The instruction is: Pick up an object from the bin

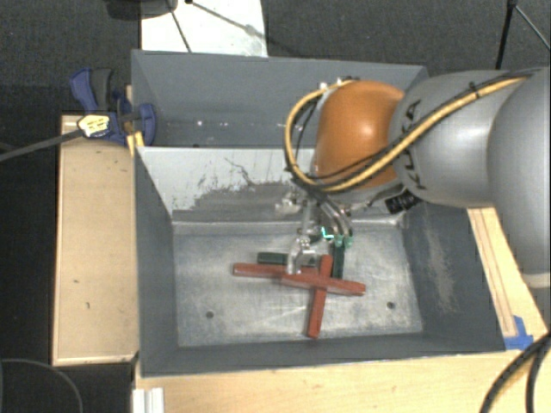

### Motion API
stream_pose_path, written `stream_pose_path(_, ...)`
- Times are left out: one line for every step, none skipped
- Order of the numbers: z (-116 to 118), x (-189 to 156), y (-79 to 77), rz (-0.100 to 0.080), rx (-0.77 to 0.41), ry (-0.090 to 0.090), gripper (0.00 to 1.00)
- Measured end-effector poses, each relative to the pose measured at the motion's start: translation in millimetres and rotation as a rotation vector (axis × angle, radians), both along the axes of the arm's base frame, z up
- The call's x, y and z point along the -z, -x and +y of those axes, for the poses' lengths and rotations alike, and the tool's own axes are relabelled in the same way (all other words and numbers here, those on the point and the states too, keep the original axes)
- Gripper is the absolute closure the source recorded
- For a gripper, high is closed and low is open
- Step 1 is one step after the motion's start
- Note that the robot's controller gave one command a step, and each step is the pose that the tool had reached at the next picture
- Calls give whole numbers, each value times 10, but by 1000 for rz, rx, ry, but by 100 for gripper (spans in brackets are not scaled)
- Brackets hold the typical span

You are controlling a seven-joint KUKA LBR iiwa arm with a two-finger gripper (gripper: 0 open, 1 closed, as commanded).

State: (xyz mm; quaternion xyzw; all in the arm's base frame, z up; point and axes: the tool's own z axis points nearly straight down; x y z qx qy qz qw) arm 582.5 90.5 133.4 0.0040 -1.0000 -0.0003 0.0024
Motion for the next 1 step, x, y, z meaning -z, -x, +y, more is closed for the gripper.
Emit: stream_pose_path(-3,-39,-21,-8,3,-1,0)
